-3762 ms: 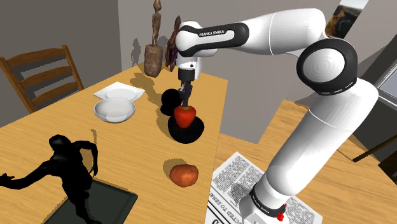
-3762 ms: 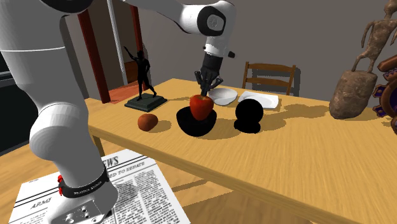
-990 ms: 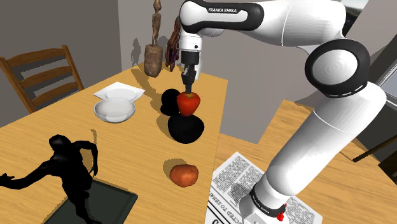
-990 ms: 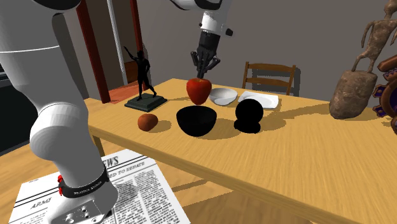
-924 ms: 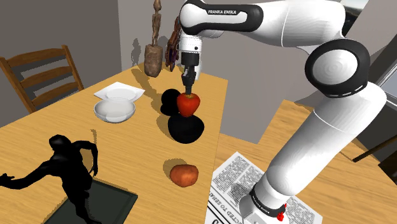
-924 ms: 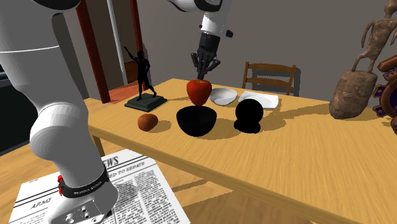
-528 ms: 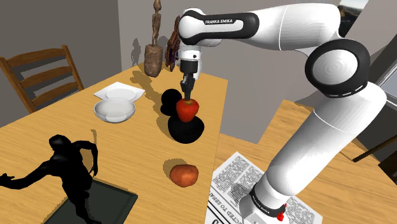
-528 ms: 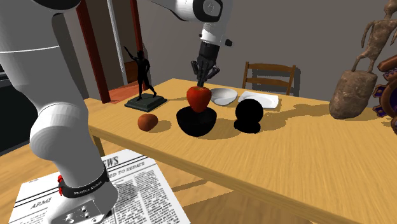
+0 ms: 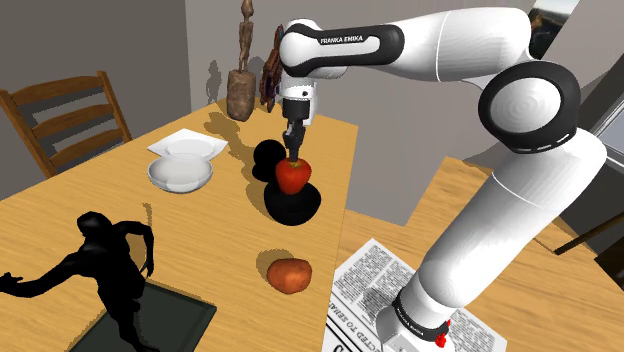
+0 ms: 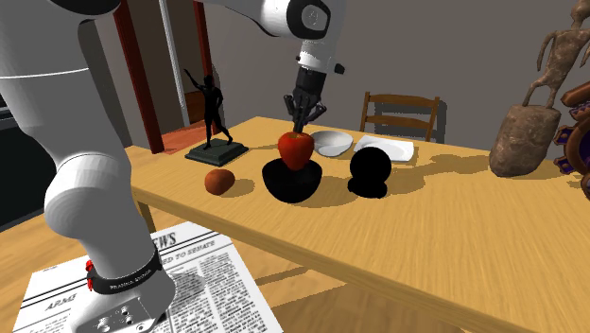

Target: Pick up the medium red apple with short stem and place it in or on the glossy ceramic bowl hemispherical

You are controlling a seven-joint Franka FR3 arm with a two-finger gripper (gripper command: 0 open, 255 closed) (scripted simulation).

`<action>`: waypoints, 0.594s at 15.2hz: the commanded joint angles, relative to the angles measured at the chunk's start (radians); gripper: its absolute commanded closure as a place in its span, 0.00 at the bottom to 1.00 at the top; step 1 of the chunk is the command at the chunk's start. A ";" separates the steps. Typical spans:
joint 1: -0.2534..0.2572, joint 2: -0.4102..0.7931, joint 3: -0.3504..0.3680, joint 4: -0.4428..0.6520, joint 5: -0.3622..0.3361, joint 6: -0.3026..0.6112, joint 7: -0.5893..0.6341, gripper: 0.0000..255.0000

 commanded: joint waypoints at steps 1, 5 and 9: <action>0.000 0.000 0.000 0.000 0.000 0.000 0.000 1.00; 0.000 0.000 0.000 0.000 0.000 0.000 0.000 0.00; -0.002 0.015 -0.002 0.083 -0.003 -0.068 0.002 0.00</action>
